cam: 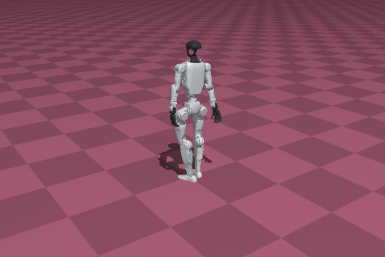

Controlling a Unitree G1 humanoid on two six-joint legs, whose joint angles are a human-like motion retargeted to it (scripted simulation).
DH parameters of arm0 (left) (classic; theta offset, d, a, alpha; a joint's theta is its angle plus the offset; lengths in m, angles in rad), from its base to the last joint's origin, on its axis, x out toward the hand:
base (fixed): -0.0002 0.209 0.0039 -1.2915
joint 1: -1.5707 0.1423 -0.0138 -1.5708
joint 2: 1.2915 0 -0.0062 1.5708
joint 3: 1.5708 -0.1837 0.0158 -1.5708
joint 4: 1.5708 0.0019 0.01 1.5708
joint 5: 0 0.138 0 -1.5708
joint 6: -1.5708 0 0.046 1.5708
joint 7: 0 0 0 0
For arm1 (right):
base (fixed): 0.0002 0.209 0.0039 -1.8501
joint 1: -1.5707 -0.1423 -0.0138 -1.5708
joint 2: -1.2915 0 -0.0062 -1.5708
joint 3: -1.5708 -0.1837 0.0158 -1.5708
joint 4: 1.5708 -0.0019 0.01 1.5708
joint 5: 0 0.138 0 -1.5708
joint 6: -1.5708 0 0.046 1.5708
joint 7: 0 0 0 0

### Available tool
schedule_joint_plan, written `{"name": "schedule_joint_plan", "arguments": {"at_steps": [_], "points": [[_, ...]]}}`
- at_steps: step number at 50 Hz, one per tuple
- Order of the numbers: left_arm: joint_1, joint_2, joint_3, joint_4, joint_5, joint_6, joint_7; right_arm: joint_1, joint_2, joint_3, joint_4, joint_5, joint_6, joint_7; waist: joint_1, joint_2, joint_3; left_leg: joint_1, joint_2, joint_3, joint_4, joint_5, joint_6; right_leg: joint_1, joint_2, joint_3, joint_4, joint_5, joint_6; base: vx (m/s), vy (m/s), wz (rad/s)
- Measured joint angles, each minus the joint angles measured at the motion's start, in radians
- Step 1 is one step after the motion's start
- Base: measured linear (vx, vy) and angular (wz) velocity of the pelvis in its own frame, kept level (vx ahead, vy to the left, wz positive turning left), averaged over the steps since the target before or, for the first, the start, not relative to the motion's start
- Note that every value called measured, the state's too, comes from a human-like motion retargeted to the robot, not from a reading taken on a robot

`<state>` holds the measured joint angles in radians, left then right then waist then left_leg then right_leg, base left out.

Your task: Upper body actions

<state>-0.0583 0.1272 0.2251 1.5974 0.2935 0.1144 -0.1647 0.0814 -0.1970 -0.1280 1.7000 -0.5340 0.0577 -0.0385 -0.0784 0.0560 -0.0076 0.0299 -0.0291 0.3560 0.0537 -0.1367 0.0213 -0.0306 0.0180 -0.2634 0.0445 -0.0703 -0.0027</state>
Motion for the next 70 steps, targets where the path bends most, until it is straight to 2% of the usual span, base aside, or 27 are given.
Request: {"name": "schedule_joint_plan", "arguments": {"at_steps": [5, 9, 12, 17, 20, 25, 28, 31, 37, 42, 45, 47, 50, 52, 53, 55, 57, 58, 60, 62, 67, 70], "points": [[0.09, 0.015, 0.02, 0.027, -0.03, 0.021, 0.038, -0.058, 0.027, 0.078, 0.0, 0.051, -0.003, 0.026, 0.041, -0.016, -0.003, -0.045, 0.029, 0.014, 0.155, -0.01, -0.021, 0.016, -0.01, 0.022, 0.002, -0.012, -0.016, 0.03, -0.11, -0.05], [0.184, 0.03, 0.065, 0.065, -0.036, 0.054, 0.025, -0.181, 0.08, 0.108, 0.0, 0.065, -0.032, 0.075, 0.058, -0.083, 0.021, -0.196, 0.087, -0.005, 0.509, 0.197, -0.023, 0.035, -0.075, 0.036, 0.022, -0.033, -0.018, -0.08, -0.18, 0.3], [0.254, 0.045, 0.101, 0.096, -0.042, 0.074, -0.02, -0.287, 0.13, 0.084, -0.048, 0.099, -0.073, 0.129, 0.081, -0.12, 0.05, -0.373, 0.145, -0.015, 0.831, 0.324, 0.065, 0.051, -0.102, 0.015, 0.033, -0.043, -0.018, -0.09, -0.24, 0.5], [0.373, 0.033, 0.152, 0.103, -0.026, 0.13, -0.102, -0.478, 0.188, -0.016, -0.168, 0.158, -0.099, 0.209, 0.205, -0.13, 0.119, -0.657, 0.285, 0.015, 1.255, 0.185, 0.073, 0.09, -0.094, 0.02, 0.038, -0.04, -0.042, -0.08, -0.14, -0.24], [0.421, 0.018, 0.161, 0.103, 0.031, 0.134, -0.151, -0.593, 0.205, -0.042, -0.237, 0.2, -0.116, 0.245, 0.273, -0.137, 0.163, -0.819, 0.345, 0.038, 1.421, 0.13, 0.08, 0.094, -0.093, 0.051, 0.051, -0.034, -0.058, -0.07, -0.08, -0.59], [0.456, -0.013, 0.187, 0.103, 0.123, 0.145, -0.179, -0.717, 0.2, -0.053, -0.333, 0.185, -0.149, 0.292, 0.386, -0.158, 0.234, -0.966, 0.359, 0.099, 1.497, 0.104, 0.077, 0.112, -0.131, 0.115, 0.086, -0.035, -0.064, 0.0, -0.03, -0.67], [0.437, -0.023, 0.204, 0.103, 0.09, 0.139, -0.183, -0.754, 0.205, -0.064, -0.35, 0.162, -0.171, 0.273, 0.421, -0.177, 0.261, -0.992, 0.332, 0.121, 1.474, 0.107, 0.07, 0.121, -0.161, 0.133, 0.097, -0.037, -0.061, -0.01, -0.04, -0.32], [0.409, -0.027, 0.212, 0.103, 0.065, 0.117, -0.187, -0.755, 0.207, -0.065, -0.338, 0.165, -0.185, 0.255, 0.426, -0.186, 0.247, -1.0, 0.31, 0.122, 1.447, 0.116, 0.064, 0.116, -0.174, 0.135, 0.095, -0.038, -0.058, 0.0, 0.0, 0.0], [0.331, -0.01, 0.222, 0.085, 0.023, 0.075, -0.183, -0.678, 0.191, -0.042, -0.232, 0.064, -0.205, 0.215, 0.357, -0.18, 0.135, -0.932, 0.258, 0.079, 1.371, 0.143, 0.037, 0.08, -0.151, 0.103, 0.065, -0.042, -0.059, 0.08, 0.05, 0.53], [0.272, 0.006, 0.253, 0.029, -0.077, 0.056, -0.137, -0.569, 0.177, -0.015, -0.116, -0.026, -0.188, 0.159, 0.282, -0.174, 0.075, -0.728, 0.184, 0.039, 1.193, 0.178, -0.005, 0.077, -0.126, 0.054, 0.032, -0.043, -0.054, 0.06, 0.0, 0.54], [0.244, 0.014, 0.267, 0.008, -0.108, 0.033, -0.137, -0.477, 0.172, -0.005, -0.072, -0.032, -0.172, 0.137, 0.24, -0.169, 0.054, -0.551, 0.119, 0.007, 0.988, 0.207, -0.028, 0.079, -0.116, 0.026, 0.023, -0.048, -0.046, 0.07, 0.0, 0.38], [0.24, 0.013, 0.27, -0.002, -0.11, 0.03, -0.135, -0.414, 0.17, 0.0, -0.046, -0.036, -0.16, 0.126, 0.216, -0.167, 0.033, -0.42, 0.076, 0.0, 0.791, 0.237, -0.024, 0.072, -0.105, 0.019, 0.017, -0.05, -0.042, 0.1, 0.04, 0.18], [0.219, 0.017, 0.266, 0.004, -0.111, 0.036, -0.131, -0.331, 0.149, 0.011, 0.0, -0.059, -0.142, 0.101, 0.182, -0.122, 0.022, -0.209, 0.031, -0.03, 0.433, 0.277, -0.043, 0.082, -0.047, 0.024, 0.013, -0.063, -0.038, 0.08, 0.06, 0.05], [0.214, 0.015, 0.263, 0.005, -0.101, 0.033, -0.124, -0.272, 0.137, 0.021, 0.0, -0.074, -0.115, 0.08, 0.136, -0.08, 0.006, -0.107, 0.008, -0.08, 0.235, 0.087, -0.053, 0.081, 0.007, 0.013, 0.008, -0.071, -0.037, 0.16, 0.12, 0.31], [0.215, 0.013, 0.262, 0.005, -0.094, 0.031, -0.119, -0.243, 0.132, 0.027, 0.0, -0.078, -0.102, 0.068, 0.117, -0.056, 0.0, -0.067, 0.004, -0.08, 0.145, 0.029, -0.037, 0.081, 0.037, 0.009, 0.005, -0.075, -0.037, 0.21, 0.15, 0.25], [0.22, 0.003, 0.26, 0.005, -0.078, 0.032, -0.112, -0.191, 0.116, 0.045, 0.0, -0.077, -0.077, 0.055, 0.082, -0.015, -0.013, -0.013, -0.011, -0.079, -0.007, 0.066, 0.006, 0.082, 0.077, 0.002, 0.002, -0.078, -0.033, 0.12, 0.11, 0.24], [0.206, -0.005, 0.261, 0.004, -0.062, 0.041, -0.117, -0.172, 0.106, 0.05, 0.0, -0.076, -0.053, 0.058, 0.022, -0.014, -0.022, -0.016, 0.006, -0.06, -0.066, 0.125, -0.04, 0.063, 0.068, -0.036, 0.002, -0.085, -0.024, -0.04, 0.17, 0.86], [0.199, -0.005, 0.261, 0.004, -0.052, 0.041, -0.118, -0.165, 0.104, 0.044, 0.0, -0.079, -0.051, 0.055, -0.008, -0.017, -0.032, -0.024, 0.027, 0.005, -0.071, 0.127, -0.067, 0.046, 0.056, -0.059, 0.003, -0.087, -0.016, -0.07, 0.14, 0.95], [0.191, -0.004, 0.252, -0.001, -0.043, 0.034, -0.114, -0.156, 0.103, 0.035, 0.0, -0.082, -0.064, 0.043, -0.022, -0.024, -0.033, -0.071, 0.013, -0.071, -0.043, 0.121, -0.038, 0.031, 0.039, -0.055, 0.003, -0.083, -0.001, -0.07, 0.05, 0.44], [0.181, 0.008, 0.212, -0.01, -0.034, 0.029, -0.114, -0.153, 0.099, 0.033, 0.0, -0.064, -0.08, 0.041, -0.003, -0.04, -0.006, -0.095, -0.01, -0.159, 0.002, 0.102, -0.01, 0.041, 0.028, -0.064, -0.007, -0.067, 0.001, 0.01, 0.03, -0.17], [0.185, 0.025, 0.192, 0.003, -0.025, 0.033, -0.092, -0.191, 0.101, 0.053, 0.0, -0.071, -0.082, 0.053, 0.099, -0.067, 0.016, -0.049, -0.023, -0.065, -0.019, 0.089, 0.007, 0.044, 0.015, -0.008, -0.002, -0.044, 0.003, 0.01, 0.14, -0.85], [0.212, 0.023, 0.206, 0.021, -0.038, 0.039, -0.095, -0.229, 0.115, 0.049, 0.0, -0.095, -0.111, 0.07, 0.076, -0.058, -0.006, -0.045, -0.03, -0.057, -0.037, 0.089, 0.019, 0.037, 0.016, 0.006, -0.001, -0.042, 0.011, 0.09, 0.14, -0.2]]}}
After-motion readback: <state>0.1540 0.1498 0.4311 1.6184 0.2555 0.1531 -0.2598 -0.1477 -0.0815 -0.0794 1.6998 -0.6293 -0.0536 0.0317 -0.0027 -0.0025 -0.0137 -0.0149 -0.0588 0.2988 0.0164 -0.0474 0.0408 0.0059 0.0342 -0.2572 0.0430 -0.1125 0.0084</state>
